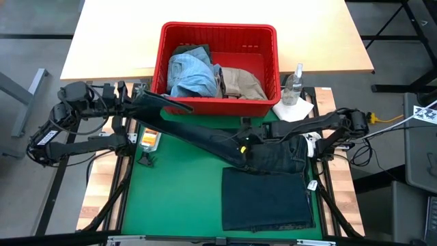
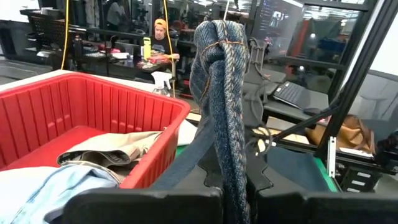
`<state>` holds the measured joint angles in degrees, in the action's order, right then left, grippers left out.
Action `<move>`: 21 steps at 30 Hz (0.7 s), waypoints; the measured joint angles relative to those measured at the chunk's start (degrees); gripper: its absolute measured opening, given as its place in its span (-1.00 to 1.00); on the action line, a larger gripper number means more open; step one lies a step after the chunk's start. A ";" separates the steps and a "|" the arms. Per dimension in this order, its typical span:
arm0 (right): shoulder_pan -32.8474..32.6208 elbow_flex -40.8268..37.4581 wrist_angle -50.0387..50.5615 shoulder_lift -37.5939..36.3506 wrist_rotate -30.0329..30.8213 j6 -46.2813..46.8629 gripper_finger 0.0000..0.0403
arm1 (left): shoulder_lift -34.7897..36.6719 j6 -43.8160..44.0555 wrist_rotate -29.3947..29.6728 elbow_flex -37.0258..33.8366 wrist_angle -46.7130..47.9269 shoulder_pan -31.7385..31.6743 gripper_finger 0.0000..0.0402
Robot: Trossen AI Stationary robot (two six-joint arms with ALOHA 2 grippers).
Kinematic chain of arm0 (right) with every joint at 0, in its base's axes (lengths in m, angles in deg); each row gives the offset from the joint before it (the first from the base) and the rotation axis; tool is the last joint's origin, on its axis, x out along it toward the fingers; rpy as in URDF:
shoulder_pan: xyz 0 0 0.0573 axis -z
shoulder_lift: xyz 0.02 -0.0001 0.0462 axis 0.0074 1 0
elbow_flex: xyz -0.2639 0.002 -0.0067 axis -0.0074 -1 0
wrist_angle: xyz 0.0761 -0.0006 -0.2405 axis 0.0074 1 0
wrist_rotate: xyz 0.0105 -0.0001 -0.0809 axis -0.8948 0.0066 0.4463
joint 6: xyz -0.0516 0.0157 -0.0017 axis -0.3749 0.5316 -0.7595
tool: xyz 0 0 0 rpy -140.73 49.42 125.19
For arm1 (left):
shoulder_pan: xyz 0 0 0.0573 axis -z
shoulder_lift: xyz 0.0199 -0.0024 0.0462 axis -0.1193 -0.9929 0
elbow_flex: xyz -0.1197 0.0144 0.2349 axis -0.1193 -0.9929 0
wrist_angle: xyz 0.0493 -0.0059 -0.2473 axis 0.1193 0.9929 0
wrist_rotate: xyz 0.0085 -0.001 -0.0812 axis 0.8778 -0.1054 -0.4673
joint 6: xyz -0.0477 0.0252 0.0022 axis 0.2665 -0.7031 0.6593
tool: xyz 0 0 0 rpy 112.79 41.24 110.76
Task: Fold laundry
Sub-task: Fold the dark blue jeans
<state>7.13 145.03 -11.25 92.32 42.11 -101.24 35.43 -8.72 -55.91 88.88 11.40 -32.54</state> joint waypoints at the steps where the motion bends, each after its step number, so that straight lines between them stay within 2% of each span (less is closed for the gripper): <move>1: 0.00 0.46 0.22 -0.56 0.04 -0.50 -0.33 | 0.00 0.00 0.00 0.00 0.00 0.01 -1.00; 3: 0.00 1.39 1.75 -1.55 2.08 -1.71 -0.33 | -0.02 0.00 0.02 0.00 0.09 0.00 -1.00; 9: -0.01 2.07 11.25 -3.91 15.09 -1.41 -0.33 | 0.00 -0.02 0.04 0.00 0.09 0.00 -1.00; 15: -0.02 0.69 24.91 -4.08 20.00 1.73 -0.33 | 0.00 -0.04 0.09 0.00 0.09 0.00 -1.00; 18: -0.01 -2.55 24.09 -4.08 21.05 2.81 -0.33 | 0.00 -0.04 0.11 0.00 0.09 0.01 -1.00; 21: 0.02 -6.14 18.60 -3.83 19.63 2.79 -0.33 | 0.00 -0.04 0.13 0.00 0.09 0.00 -1.00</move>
<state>7.15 138.89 7.35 88.48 61.75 -98.45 35.43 -8.76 -55.78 88.88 11.49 -32.54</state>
